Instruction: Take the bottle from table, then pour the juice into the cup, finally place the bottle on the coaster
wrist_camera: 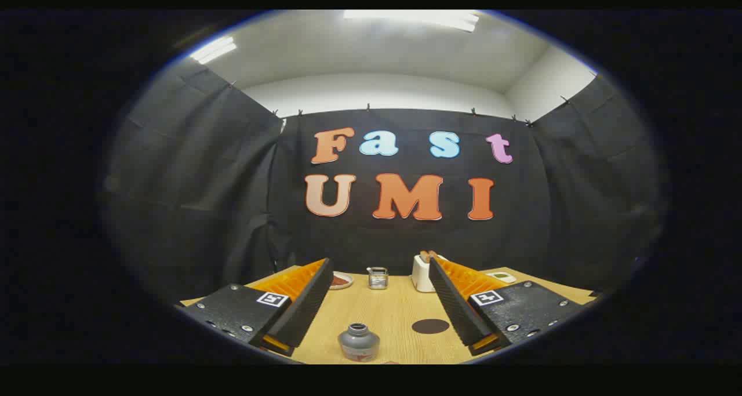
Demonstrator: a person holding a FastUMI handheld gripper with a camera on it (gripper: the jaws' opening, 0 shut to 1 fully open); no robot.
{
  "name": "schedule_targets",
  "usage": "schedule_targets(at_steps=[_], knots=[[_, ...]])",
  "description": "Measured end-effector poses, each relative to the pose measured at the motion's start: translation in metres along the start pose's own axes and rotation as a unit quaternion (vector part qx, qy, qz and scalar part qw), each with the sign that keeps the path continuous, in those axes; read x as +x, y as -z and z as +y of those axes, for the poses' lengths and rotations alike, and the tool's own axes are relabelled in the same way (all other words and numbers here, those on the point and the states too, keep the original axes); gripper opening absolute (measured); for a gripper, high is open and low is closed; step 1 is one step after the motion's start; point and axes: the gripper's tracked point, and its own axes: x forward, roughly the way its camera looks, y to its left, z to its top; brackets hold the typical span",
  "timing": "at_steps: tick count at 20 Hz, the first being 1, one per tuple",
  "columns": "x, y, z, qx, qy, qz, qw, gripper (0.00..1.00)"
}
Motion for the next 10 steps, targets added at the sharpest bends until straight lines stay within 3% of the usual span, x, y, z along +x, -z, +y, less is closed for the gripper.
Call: schedule_targets(at_steps=[10], knots=[[0.009, 0.016, -0.004, -0.008, -0.002, 0.025, 1.000, 0.98]])
